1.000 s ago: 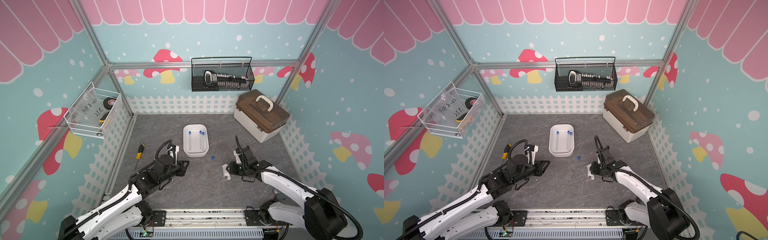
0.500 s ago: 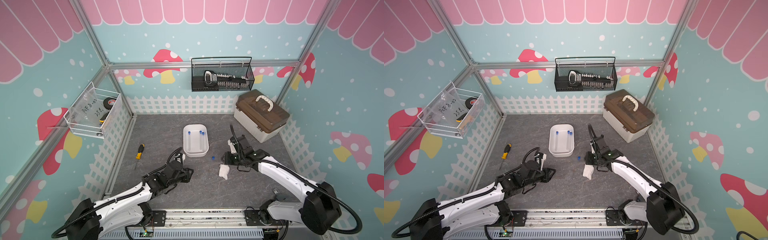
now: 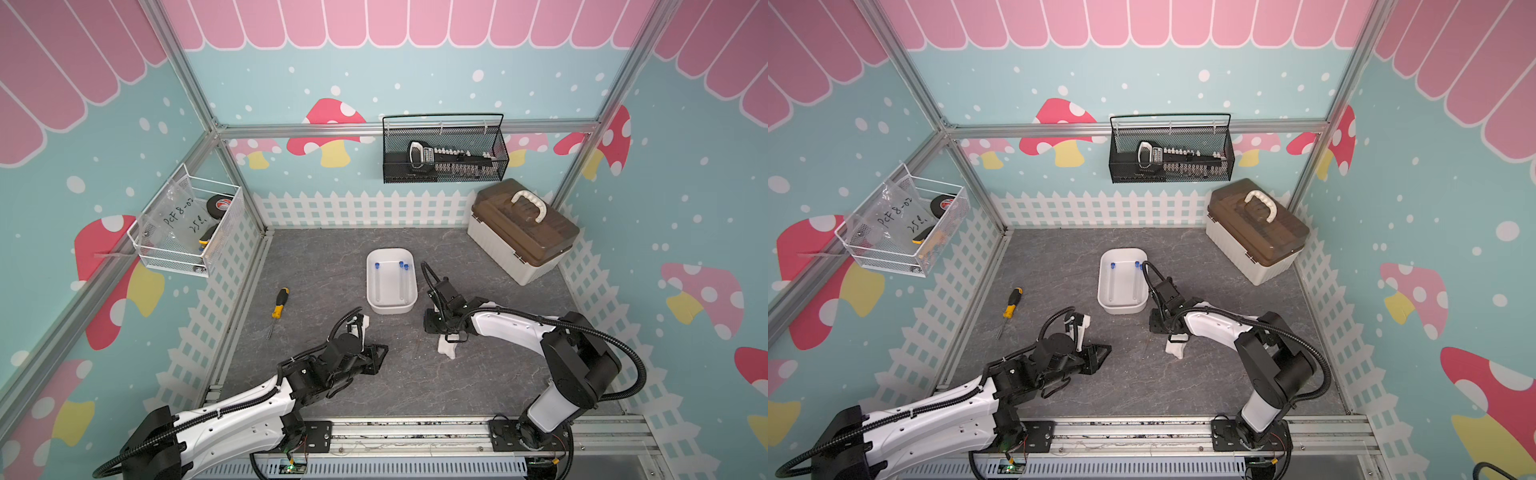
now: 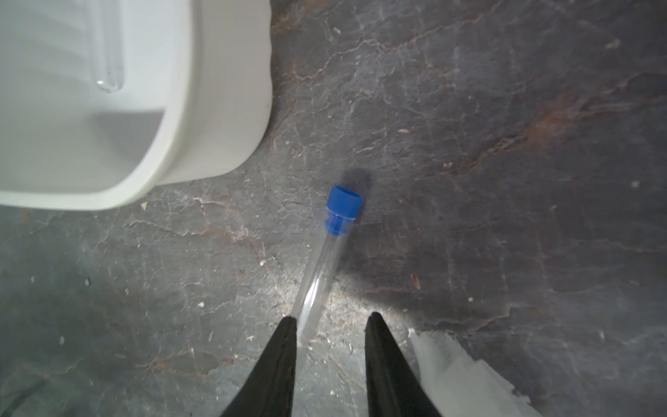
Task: Wipe the exteriors of test tubes
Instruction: Pick up the test tube at the center of the board.
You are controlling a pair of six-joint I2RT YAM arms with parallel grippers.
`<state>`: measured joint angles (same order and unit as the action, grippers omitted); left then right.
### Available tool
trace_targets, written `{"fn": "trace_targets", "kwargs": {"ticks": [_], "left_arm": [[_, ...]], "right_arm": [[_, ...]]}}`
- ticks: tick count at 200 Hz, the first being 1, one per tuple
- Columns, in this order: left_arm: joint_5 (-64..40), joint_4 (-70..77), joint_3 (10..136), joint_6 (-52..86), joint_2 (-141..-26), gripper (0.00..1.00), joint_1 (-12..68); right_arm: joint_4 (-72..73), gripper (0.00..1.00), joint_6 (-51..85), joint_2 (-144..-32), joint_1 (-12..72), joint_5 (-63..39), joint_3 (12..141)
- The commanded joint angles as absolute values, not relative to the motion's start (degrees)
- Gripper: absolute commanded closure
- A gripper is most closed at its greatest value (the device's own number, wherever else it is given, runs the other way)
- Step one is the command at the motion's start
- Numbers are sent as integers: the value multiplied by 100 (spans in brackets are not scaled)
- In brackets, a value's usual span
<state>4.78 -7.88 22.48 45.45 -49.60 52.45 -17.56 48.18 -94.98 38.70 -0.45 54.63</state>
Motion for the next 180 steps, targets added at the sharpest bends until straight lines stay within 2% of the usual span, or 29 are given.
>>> {"fn": "trace_targets", "kwargs": {"ticks": [1, 97, 146, 180], "left_arm": [[662, -1031, 2176, 4549, -4750, 66, 5273], [598, -976, 1907, 4362, -4430, 66, 5273], [557, -839, 1876, 4300, -4500, 66, 5273], [512, -763, 1854, 4290, -4546, 66, 5269]], "right_arm": [[-1672, 68, 5096, -9700, 3953, 272, 5747], [-2485, 72, 5269, -10570, 4043, 665, 6524], [-2760, 78, 5315, -10753, 4080, 684, 6624], [-2725, 86, 5369, -10836, 4096, 684, 6531]]}}
